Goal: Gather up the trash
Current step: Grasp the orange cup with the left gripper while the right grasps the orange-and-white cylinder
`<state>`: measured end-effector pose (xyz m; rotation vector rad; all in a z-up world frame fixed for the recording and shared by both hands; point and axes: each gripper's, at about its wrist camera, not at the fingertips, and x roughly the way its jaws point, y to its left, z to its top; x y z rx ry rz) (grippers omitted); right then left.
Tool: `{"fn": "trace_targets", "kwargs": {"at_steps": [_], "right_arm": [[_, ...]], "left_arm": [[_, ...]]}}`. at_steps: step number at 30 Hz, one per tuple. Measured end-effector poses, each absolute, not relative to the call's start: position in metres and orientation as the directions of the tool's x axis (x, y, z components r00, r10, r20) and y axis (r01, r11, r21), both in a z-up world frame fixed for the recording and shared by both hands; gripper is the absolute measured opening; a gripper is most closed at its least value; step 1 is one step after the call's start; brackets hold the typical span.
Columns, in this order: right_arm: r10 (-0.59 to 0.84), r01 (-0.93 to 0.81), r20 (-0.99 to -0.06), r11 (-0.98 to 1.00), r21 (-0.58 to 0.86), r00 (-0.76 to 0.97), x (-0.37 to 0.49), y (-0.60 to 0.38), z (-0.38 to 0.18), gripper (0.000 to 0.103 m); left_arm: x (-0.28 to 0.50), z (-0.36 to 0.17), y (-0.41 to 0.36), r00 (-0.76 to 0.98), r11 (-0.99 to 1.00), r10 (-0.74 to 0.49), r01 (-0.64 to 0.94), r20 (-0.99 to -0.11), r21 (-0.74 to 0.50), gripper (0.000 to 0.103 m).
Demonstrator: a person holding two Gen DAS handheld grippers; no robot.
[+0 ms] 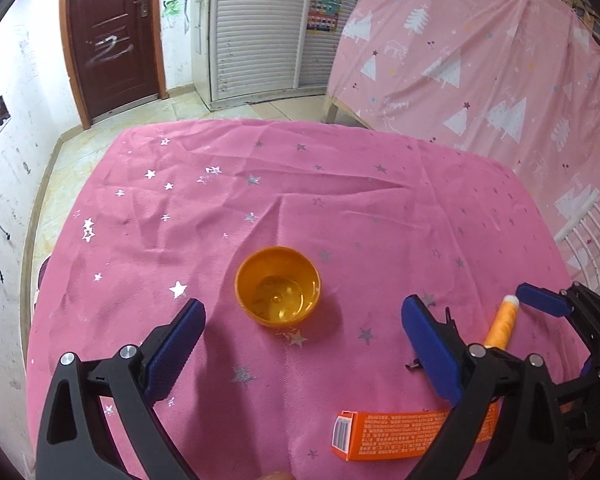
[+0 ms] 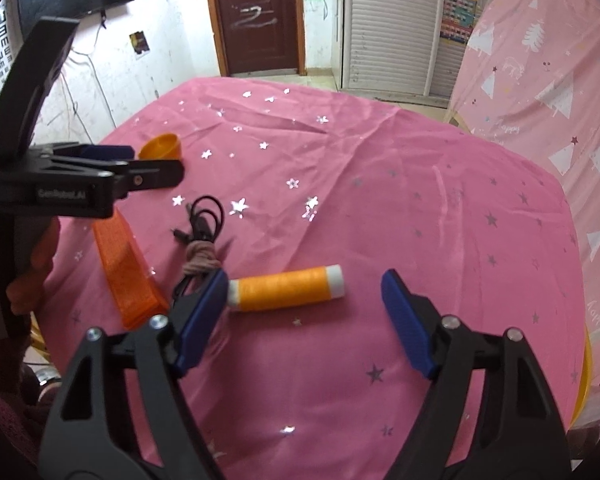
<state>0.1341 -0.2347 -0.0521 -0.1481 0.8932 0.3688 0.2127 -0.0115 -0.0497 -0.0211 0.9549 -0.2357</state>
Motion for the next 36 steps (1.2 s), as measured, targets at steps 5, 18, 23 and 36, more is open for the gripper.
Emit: {"fn": "trace_targets", "kwargs": {"at_steps": [5,18,23,36], "right_arm": [[0.253,-0.393,-0.790,0.919,0.015,0.559,0.140,-0.233,-0.053,0.059],[0.289,-0.378,-0.772,0.923,0.068,0.566,0.144,-0.244,-0.050,0.056],[0.277,-0.358,-0.761,0.931,0.062,0.587,0.143,-0.247,-0.047,0.056],[0.257,-0.282,-0.713,0.955,0.087,0.652,0.137,-0.283,-0.031,0.056]], "left_arm": [[0.221,-0.056,-0.013,0.531,0.969,-0.229,0.207,-0.816,-0.137,0.092],[0.226,-0.053,-0.009,0.569,0.977,-0.189,0.192,-0.800,-0.094,0.052],[0.223,-0.052,-0.001,0.577,0.981,-0.165,0.180,-0.800,-0.072,0.035],[0.207,-0.024,-0.021,0.609,0.974,-0.186,0.215,-0.771,-0.065,0.035]]}}
